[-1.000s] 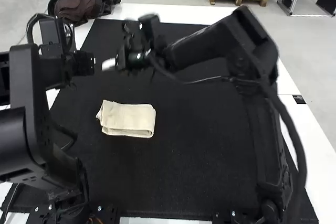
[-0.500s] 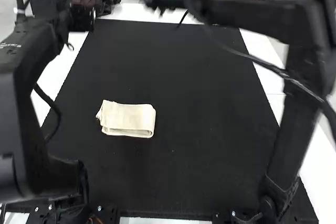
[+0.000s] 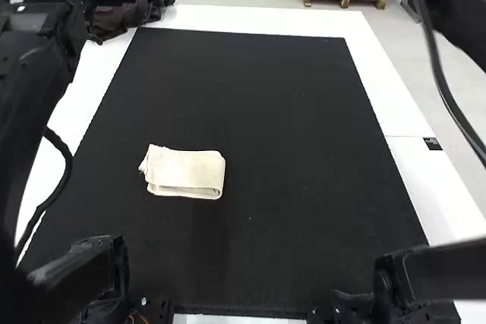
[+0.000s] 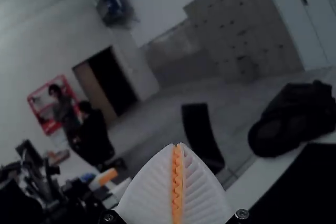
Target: Fold the towel.
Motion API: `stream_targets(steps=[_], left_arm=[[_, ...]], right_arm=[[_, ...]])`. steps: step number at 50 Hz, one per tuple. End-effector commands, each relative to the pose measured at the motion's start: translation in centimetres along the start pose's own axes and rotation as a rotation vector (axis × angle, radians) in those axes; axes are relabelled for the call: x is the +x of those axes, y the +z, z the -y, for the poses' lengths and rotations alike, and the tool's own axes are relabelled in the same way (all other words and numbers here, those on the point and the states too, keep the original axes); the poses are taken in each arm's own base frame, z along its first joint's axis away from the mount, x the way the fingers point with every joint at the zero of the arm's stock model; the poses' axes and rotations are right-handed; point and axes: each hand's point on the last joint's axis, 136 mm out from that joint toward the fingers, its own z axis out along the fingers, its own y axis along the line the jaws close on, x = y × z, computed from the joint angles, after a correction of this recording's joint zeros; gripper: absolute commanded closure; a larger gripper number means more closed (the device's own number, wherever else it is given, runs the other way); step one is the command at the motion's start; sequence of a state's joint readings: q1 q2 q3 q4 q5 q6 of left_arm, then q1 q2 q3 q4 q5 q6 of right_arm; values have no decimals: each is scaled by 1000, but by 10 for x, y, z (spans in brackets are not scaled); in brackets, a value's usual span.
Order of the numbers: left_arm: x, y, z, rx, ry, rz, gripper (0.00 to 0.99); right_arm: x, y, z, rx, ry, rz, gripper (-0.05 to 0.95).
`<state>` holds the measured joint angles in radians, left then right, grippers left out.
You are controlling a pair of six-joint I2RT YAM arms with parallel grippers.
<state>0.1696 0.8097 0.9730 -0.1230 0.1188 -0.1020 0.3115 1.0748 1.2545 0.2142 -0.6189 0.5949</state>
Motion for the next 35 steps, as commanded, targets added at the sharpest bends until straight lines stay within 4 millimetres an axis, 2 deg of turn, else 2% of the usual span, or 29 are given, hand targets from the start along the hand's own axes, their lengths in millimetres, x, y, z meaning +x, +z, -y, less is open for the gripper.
stream_targets(steps=[1, 11, 17, 20, 23, 28, 33, 35], left_arm=[[-40, -28, 12, 30, -25, 122, 36], [-67, -76, 24, 73, -60, 263, 36], [-83, -113, 27, 84, -62, 386, 36], [-87, -128, 27, 87, -69, 430, 36], [-91, -143, 25, 72, -71, 479, 36], [-94, -168, 21, 44, -73, 554, 36], [-102, -207, 12, -16, -81, 691, 36], [-102, -220, 9, -34, -77, 743, 36]], right_arm=[[-21, -45, -40, -55, -27, 92, 923], [-25, -117, -89, -73, -144, 243, 923], [-14, -161, -122, -82, -242, 334, 921], [-9, -177, -134, -89, -284, 378, 898], [-4, -194, -147, -93, -337, 431, 761], [1, -219, -163, -79, -429, 522, 390], [-1, -242, -175, -18, -552, 630, -16], [-4, -251, -176, 27, -611, 677, -21]])
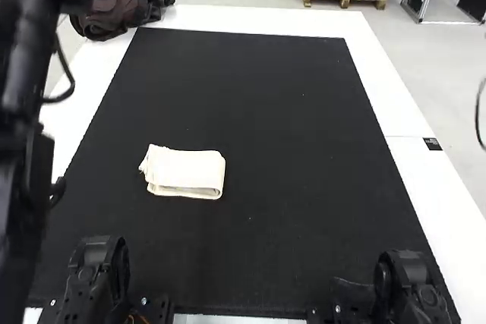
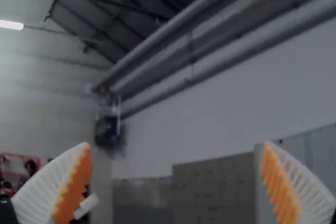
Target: Fold the towel.
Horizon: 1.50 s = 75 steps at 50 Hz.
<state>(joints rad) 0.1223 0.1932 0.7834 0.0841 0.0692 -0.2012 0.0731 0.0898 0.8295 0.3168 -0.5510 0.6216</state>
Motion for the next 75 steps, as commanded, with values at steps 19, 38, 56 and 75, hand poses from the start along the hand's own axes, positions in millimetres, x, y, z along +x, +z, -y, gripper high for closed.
stream_targets(steps=[19, 38, 56, 75], left_arm=[[25, -38, -18, -90, 124, 188, 36], [126, -49, -18, -28, 214, 128, 36], [247, -71, -64, -219, 184, -291, 34], [325, -110, -70, -241, 127, -645, 34]], right_arm=[[15, -48, 117, 606, -584, 38, -21], [155, -113, 219, 826, -653, -284, -21], [226, -199, 269, 1124, -552, -457, -21], [287, -219, 263, 1035, -409, -712, -20]])
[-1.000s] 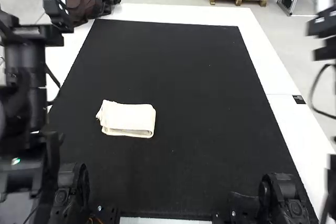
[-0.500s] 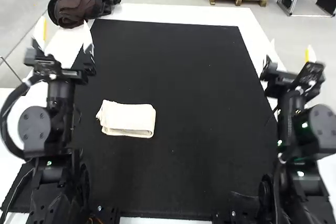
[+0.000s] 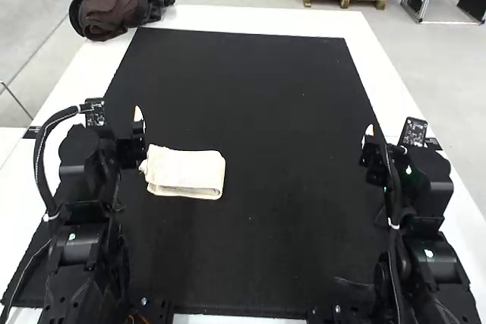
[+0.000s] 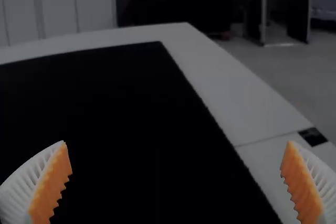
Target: Fold the towel.
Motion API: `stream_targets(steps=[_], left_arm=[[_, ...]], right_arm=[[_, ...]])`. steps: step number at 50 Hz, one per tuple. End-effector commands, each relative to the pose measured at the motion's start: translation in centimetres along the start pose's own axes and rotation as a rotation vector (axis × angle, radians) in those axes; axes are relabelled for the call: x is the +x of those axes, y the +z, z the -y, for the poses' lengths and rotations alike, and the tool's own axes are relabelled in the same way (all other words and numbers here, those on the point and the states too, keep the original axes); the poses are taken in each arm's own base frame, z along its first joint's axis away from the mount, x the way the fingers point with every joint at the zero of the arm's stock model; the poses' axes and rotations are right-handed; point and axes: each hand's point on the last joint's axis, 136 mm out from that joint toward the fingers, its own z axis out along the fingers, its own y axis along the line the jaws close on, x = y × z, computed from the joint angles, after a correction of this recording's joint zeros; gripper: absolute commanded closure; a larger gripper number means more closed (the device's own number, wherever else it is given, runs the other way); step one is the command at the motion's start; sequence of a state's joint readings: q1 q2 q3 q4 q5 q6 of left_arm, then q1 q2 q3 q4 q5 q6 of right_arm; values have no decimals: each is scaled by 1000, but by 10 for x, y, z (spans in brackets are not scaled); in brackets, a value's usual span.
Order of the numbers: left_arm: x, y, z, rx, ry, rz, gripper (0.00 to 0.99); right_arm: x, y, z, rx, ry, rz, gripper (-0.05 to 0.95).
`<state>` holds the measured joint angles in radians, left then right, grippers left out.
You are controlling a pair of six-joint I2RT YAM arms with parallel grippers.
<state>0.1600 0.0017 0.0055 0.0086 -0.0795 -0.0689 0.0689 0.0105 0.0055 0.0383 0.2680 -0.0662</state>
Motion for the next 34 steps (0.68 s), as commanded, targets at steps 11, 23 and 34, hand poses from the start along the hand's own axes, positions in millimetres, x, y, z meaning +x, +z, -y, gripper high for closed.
stream_targets(steps=[11, 23, 34], left_arm=[[0, 0, -4, -21, -25, 4, 34], [0, 0, -4, -21, -25, 4, 34], [0, 0, -5, -23, -25, 4, 34]], right_arm=[[1, 0, -10, -63, 21, 2, -20], [2, 0, -13, -76, 21, -1, -20], [2, 0, -13, -76, 21, -1, -20]])
